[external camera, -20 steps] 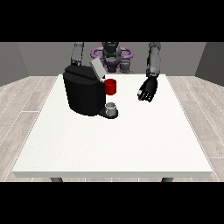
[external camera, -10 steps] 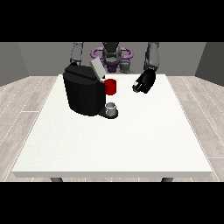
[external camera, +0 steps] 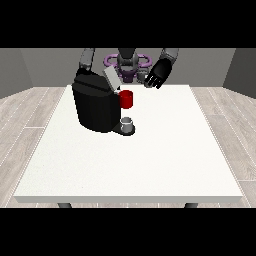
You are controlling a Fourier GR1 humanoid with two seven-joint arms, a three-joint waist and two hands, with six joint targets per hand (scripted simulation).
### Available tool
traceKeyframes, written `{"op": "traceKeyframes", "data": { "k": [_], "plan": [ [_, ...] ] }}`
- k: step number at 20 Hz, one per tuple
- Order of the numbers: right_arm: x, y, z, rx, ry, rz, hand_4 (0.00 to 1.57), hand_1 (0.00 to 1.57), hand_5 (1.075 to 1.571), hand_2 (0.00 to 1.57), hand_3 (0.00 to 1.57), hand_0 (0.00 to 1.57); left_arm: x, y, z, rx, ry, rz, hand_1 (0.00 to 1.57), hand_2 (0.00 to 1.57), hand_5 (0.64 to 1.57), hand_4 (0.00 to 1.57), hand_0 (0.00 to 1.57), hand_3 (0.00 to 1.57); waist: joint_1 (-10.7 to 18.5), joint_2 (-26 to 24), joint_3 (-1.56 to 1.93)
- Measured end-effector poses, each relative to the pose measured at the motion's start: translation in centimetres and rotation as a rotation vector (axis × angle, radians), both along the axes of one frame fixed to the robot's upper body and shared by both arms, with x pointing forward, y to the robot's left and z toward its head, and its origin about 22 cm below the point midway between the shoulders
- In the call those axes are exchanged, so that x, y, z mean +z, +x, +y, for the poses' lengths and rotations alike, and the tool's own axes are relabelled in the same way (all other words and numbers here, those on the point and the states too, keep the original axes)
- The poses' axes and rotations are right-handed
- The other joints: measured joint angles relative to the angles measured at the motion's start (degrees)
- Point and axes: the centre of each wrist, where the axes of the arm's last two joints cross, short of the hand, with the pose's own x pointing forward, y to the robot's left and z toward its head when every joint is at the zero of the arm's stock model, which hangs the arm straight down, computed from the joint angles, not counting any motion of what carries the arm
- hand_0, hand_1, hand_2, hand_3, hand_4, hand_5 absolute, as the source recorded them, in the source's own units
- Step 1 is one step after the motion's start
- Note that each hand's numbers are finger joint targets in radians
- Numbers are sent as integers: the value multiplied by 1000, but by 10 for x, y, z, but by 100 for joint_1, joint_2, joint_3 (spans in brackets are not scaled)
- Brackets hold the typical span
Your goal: Insert the coffee pod into the coffee machine and close the lid
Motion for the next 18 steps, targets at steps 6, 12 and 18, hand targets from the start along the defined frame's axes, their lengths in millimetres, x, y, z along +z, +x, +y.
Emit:
{"op": "traceKeyframes", "data": {
  "k": [6, 12, 18],
  "plan": [
    [6, 3, 0, -8, 28, -38, 0, 0, 1571, 0, 0, 0, 18, 3, -7, -44, -6, -22, 1380, 1397, 1571, 522, 1380, 1375, -4, -10, 0],
    [22, 13, -4, -9, 35, -89, 0, 0, 1571, 0, 0, 0, 68, 16, -11, -1, -72, -56, 1195, 1240, 1571, 489, 1195, 1260, -222, 145, 0],
    [48, 29, -4, -2, 26, -167, 269, 0, 1571, 0, 0, 0, 118, 22, -8, 26, -92, -132, 1203, 1267, 1571, 487, 1203, 1262, -478, 555, 0]
  ]
}}
